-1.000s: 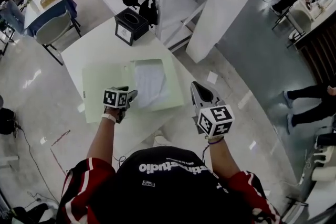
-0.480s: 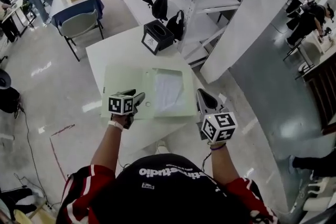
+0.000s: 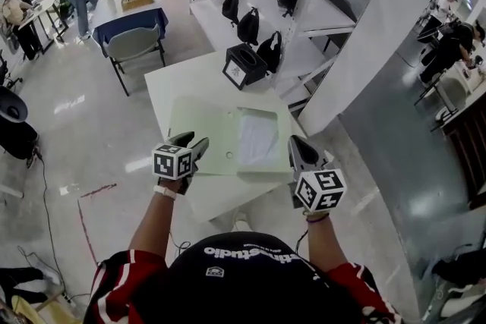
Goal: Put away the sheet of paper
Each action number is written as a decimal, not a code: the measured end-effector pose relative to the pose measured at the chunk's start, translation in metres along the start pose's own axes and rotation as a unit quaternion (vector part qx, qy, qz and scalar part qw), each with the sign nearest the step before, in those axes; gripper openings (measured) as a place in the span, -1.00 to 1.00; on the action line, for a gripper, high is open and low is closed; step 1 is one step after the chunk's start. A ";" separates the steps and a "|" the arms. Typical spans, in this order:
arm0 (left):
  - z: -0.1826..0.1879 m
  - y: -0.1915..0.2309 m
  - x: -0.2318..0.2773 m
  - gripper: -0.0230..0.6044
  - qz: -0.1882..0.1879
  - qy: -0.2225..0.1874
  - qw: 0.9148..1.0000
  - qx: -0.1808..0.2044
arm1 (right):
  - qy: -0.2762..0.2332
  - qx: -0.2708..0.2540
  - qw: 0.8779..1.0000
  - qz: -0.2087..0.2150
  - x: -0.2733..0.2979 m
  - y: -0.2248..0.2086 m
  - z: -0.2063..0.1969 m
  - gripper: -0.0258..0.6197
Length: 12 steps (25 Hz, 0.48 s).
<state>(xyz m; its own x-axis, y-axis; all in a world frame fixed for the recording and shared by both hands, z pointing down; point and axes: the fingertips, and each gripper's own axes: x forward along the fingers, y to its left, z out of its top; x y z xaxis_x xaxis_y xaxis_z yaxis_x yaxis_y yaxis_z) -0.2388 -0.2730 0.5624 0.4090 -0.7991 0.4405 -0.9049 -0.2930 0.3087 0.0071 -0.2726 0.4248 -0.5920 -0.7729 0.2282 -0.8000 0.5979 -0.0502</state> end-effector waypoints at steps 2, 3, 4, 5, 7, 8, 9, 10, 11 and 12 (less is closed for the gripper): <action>0.006 -0.004 -0.018 -0.24 -0.001 -0.010 1.000 0.009 | -0.004 0.001 1.000 -0.001 -0.008 0.010 0.003 -0.91; 0.007 -0.007 -0.027 -0.24 -0.002 -0.015 1.000 0.014 | -0.006 0.002 1.000 -0.002 -0.013 0.015 0.004 -0.91; 0.009 -0.009 -0.035 -0.24 -0.002 -0.021 1.000 0.019 | -0.008 0.003 1.000 -0.003 -0.018 0.020 0.004 -0.91; 0.011 -0.012 -0.043 -0.25 -0.003 -0.027 0.999 0.026 | -0.010 0.004 1.000 -0.006 -0.023 0.024 0.004 -0.91; 0.017 -0.018 -0.057 -0.24 -0.004 -0.042 0.998 0.042 | -0.014 0.005 1.000 -0.012 -0.031 0.031 0.005 -0.91; 0.020 -0.022 -0.063 -0.24 -0.007 -0.049 0.998 0.049 | -0.016 0.005 1.000 -0.014 -0.035 0.034 0.004 -0.91; 0.023 -0.026 -0.069 -0.24 -0.010 -0.056 0.997 0.052 | -0.017 0.006 1.000 -0.016 -0.039 0.036 0.004 -0.91; 0.026 -0.030 -0.074 -0.24 -0.015 -0.063 0.997 0.051 | -0.017 0.006 1.000 -0.018 -0.043 0.038 0.002 -0.91; 0.028 -0.035 -0.080 -0.25 -0.020 -0.070 0.996 0.051 | -0.016 0.006 1.000 -0.021 -0.047 0.040 0.000 -0.91; 0.029 -0.040 -0.085 -0.25 -0.025 -0.075 0.995 0.052 | -0.016 0.007 1.000 -0.024 -0.051 0.041 -0.002 -0.91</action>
<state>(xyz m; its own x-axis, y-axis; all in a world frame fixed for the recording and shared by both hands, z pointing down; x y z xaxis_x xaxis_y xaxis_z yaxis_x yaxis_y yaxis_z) -0.2410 -0.2093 0.4881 0.4387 -0.8496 0.2927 -0.8942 -0.3807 0.2354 0.0047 -0.2079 0.4130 -0.5556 -0.8070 0.2004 -0.8286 0.5573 -0.0532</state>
